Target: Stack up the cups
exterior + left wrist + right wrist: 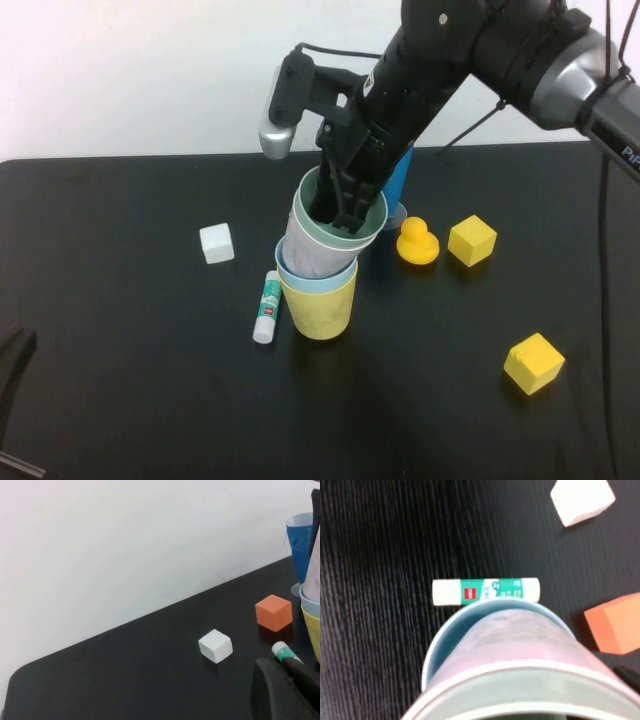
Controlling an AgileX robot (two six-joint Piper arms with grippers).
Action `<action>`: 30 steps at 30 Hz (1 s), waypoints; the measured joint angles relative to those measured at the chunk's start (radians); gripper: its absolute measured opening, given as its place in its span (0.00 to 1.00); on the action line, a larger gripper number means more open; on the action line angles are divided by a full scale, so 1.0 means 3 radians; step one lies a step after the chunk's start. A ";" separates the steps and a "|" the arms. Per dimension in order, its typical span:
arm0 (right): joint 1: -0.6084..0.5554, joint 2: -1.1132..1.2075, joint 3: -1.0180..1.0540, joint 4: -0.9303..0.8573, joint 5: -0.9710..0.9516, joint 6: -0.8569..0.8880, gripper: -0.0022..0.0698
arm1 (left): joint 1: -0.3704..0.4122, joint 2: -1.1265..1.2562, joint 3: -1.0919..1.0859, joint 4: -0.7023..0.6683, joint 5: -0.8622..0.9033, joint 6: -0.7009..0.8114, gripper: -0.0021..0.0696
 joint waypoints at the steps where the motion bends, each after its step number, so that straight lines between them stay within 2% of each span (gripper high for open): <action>1: 0.0000 0.0006 0.0000 0.0000 0.0000 0.0016 0.14 | 0.0000 0.0000 0.0000 0.0000 0.0000 0.0000 0.03; 4: 0.0000 0.0006 0.0000 0.0000 0.0000 0.0073 0.16 | 0.0000 0.0000 0.0008 0.0000 0.0000 0.0000 0.03; 9: 0.0000 0.0006 0.0000 0.0000 0.0000 0.0151 0.30 | 0.0000 0.0000 0.0027 0.0000 -0.0013 -0.0007 0.03; 13: 0.0000 -0.0001 0.0000 0.0000 0.0000 0.0266 0.35 | 0.0000 0.0000 0.0027 0.0000 -0.0021 -0.0007 0.03; 22: 0.0000 -0.0557 0.0015 -0.0063 0.0000 0.0193 0.36 | 0.0000 0.0000 0.0027 -0.0007 -0.0001 -0.0018 0.03; 27: 0.0002 -0.1124 0.0125 -0.0588 0.0000 0.0152 0.35 | 0.0000 0.0000 0.0027 -0.0074 -0.0001 -0.0279 0.03; 30: 0.0002 -0.1467 0.0285 -0.0965 0.0000 0.0292 0.29 | 0.0000 0.0000 0.0027 -0.0080 -0.0001 -0.0407 0.03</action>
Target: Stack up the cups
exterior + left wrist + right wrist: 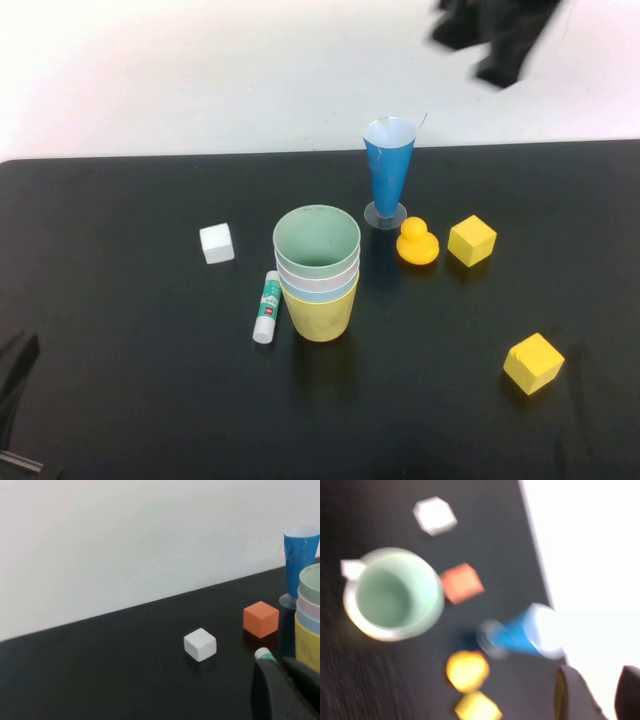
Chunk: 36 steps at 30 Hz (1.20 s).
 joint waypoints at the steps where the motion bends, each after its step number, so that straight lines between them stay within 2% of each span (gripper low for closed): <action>1: 0.0000 -0.0100 0.0068 -0.0124 0.0000 0.0067 0.26 | 0.0000 0.0000 0.0000 0.0000 0.0000 -0.0024 0.03; 6: 0.0000 -0.0792 0.0606 -0.0535 0.0000 0.0347 0.16 | 0.0000 -0.0060 0.0000 0.0000 0.0000 -0.0200 0.03; 12: 0.0000 -0.1573 0.1422 -0.0627 -0.0087 0.0583 0.14 | 0.0000 -0.0298 0.0000 0.0000 -0.0012 -0.0213 0.03; 17: 0.0000 -0.2151 0.2395 -0.0616 -0.0273 0.0807 0.13 | 0.0000 -0.0591 0.0000 0.0000 0.0008 -0.0213 0.03; 23: 0.0000 -0.2838 0.3859 -0.0229 -0.1343 0.0877 0.13 | 0.0000 -0.0754 0.0000 0.0000 0.0054 -0.0213 0.03; 30: 0.0000 -0.3559 0.5699 0.0287 -0.2733 0.0877 0.04 | 0.0000 -0.0757 0.0022 0.0000 0.0077 -0.0213 0.03; 36: 0.0000 -0.3924 0.6370 0.0448 -0.3120 0.0847 0.03 | 0.0000 -0.0757 0.0287 -0.0115 -0.0275 -0.0213 0.03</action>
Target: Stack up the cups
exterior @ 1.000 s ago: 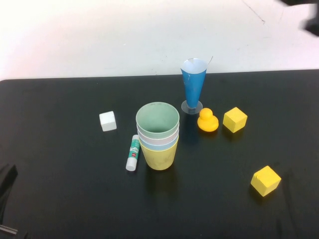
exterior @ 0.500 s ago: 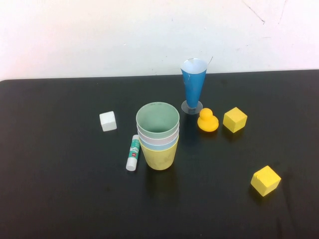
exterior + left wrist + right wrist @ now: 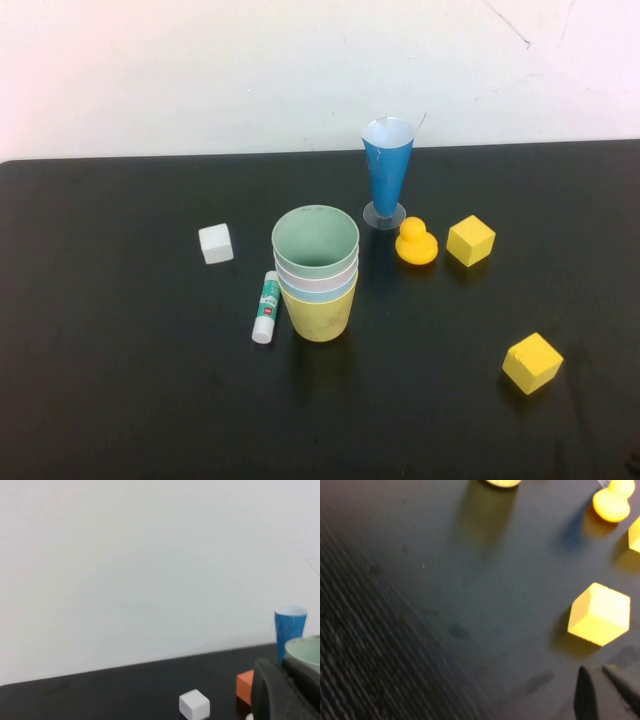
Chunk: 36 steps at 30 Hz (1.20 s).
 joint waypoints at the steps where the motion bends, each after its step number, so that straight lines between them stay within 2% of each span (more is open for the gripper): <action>1: 0.0000 -0.0020 0.0035 0.0002 -0.0017 -0.0032 0.03 | 0.0000 0.0000 0.0065 -0.0024 -0.0090 0.0000 0.03; 4: 0.0000 -0.0053 0.0090 0.0009 -0.0026 -0.0079 0.03 | 0.0000 0.0000 0.0263 -0.0064 -0.0435 0.0000 0.03; 7: 0.0000 -0.0055 0.0113 0.0023 0.0040 -0.0092 0.03 | 0.0000 0.0000 0.0374 -0.0131 -0.0534 0.0000 0.03; 19: 0.0000 -0.0055 0.0113 0.0029 0.0110 -0.0110 0.03 | 0.0000 0.0000 0.0410 -0.0235 0.0290 -0.0002 0.03; 27: 0.0000 -0.0055 0.0113 0.0031 0.0110 -0.0110 0.03 | 0.0000 -0.0042 0.0480 -0.0219 0.0468 -0.0002 0.03; 32: 0.0000 -0.0055 0.0113 0.0036 0.0113 -0.0110 0.03 | 0.0172 -0.0329 0.0645 -0.0033 0.0606 -0.0132 0.03; 36: 0.0000 -0.0055 0.0113 0.0036 0.0124 -0.0110 0.03 | 0.0394 -0.0619 0.0645 0.0281 0.1094 -0.0416 0.03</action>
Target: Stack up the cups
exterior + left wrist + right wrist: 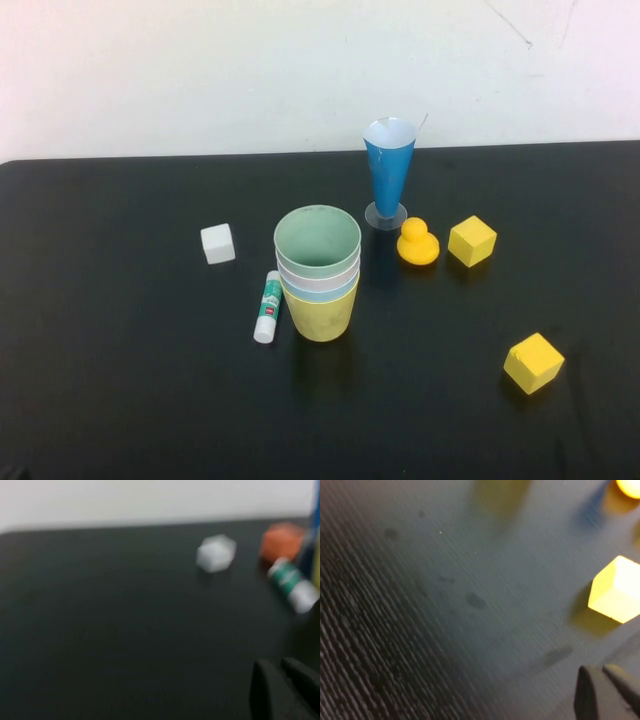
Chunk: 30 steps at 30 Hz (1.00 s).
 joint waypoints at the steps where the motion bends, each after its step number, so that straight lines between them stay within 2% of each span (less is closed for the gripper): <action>1: 0.0000 0.0000 0.0000 0.0000 -0.0003 0.0000 0.03 | 0.0047 -0.0018 0.0000 0.0086 0.0144 -0.0071 0.03; 7: 0.0000 0.0000 0.0000 0.0020 0.0010 0.0000 0.03 | 0.0113 -0.0030 -0.0006 0.0206 0.0264 -0.0297 0.03; 30: 0.0005 -0.0009 0.0000 0.0043 0.0010 0.0000 0.03 | 0.0113 -0.0038 -0.0006 0.0215 0.0283 -0.0326 0.03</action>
